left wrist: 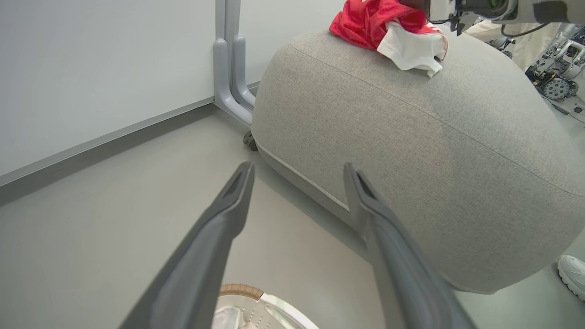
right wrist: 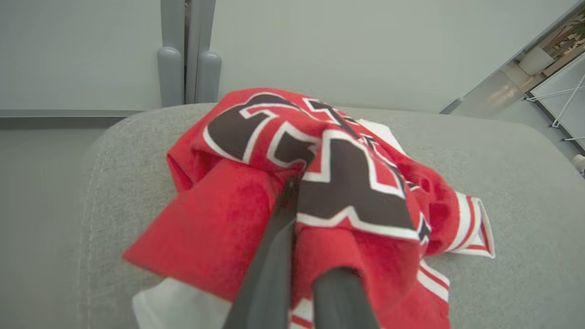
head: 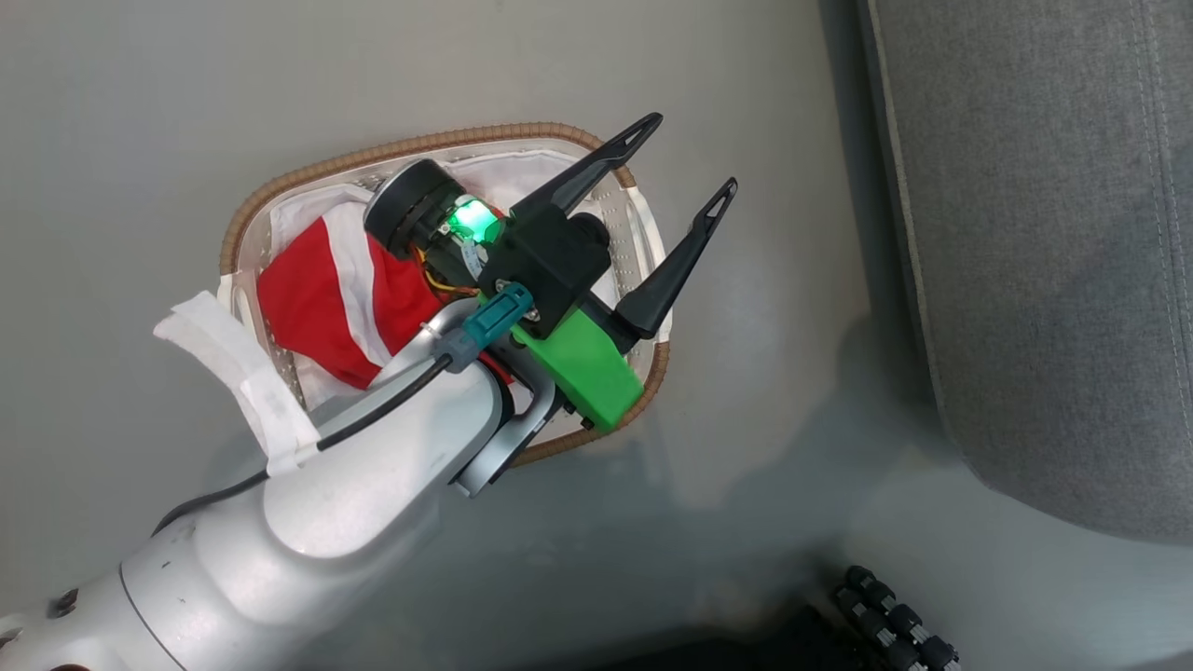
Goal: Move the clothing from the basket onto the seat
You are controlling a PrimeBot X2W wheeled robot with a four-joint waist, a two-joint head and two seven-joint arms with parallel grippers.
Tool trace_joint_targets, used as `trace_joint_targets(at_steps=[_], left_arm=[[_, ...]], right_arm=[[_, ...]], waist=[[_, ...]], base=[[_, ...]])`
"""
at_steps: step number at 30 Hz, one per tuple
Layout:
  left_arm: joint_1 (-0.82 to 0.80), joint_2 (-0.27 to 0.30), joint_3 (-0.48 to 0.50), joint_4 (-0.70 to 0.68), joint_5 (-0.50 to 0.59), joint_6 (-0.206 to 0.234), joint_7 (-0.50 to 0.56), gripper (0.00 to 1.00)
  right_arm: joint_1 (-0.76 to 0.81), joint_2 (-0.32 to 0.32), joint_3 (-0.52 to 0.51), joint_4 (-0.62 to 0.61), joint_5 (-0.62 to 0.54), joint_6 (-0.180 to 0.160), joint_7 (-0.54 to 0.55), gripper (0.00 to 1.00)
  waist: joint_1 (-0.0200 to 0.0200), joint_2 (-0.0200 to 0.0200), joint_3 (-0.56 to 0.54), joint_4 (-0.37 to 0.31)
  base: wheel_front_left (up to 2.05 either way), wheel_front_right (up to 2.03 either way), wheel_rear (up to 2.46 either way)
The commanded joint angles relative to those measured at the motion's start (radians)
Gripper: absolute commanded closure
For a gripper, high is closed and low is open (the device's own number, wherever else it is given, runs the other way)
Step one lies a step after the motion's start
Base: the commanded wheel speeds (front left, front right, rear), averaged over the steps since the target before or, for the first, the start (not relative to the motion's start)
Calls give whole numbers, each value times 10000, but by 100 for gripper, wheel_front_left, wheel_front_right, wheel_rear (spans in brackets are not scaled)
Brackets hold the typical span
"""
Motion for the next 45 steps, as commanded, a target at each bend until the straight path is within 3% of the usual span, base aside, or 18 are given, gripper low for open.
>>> trace_joint_targets(at_steps=[1, 2, 3, 15, 23, 30, 38, 45], left_arm=[[16, 120, -8, -37, 93, 86, 13, 0], [34, 123, -5, -39, 74, 100, 23, 0], [71, 153, 8, -26, 39, 92, 15, 0], [810, 320, 275, 252, -524, 346, -476, 0], [1565, 333, 702, 691, -987, 528, -1071, 0], [2402, 226, 1307, 1178, -1303, 606, -1391, 0], [3921, 204, 2976, 1330, -972, 837, -1440, 0], [5646, 21, 4757, 1254, -409, 679, -1444, 0]], right_arm=[[106, 56, 20, 116, 29, -14, -153, 91], [138, 136, 24, 213, 103, -14, -212, 58], [233, 270, 83, 349, 163, -14, -272, 0], [1739, 845, 1722, 329, 1373, -14, -958, 0], [2916, 426, 2557, -816, 2211, -14, -1310, 0], [3525, 289, 2805, -1985, 2269, -14, -1510, 0], [4834, 1099, 2304, -3014, 1850, -14, -1670, 0], [6567, 2290, 1623, -4175, 1174, -14, -1697, 0]], waist=[[-2, -1, -5, -83], [-2, -1, -38, -118], [-2, -1, -103, -173], [-2, -1, -1360, -621], [-2, -1, -2584, -570], [-2, -1, -3854, -40], [-2, -1, -5110, 753], [-2, -1, -5814, 1272]], base=[[0, 0, 0], [0, 0, 0], [0, 0, 0], [0, 0, 0], [0, 0, 0], [0, 0, 0], [0, 0, 0], [0, 0, 0]])
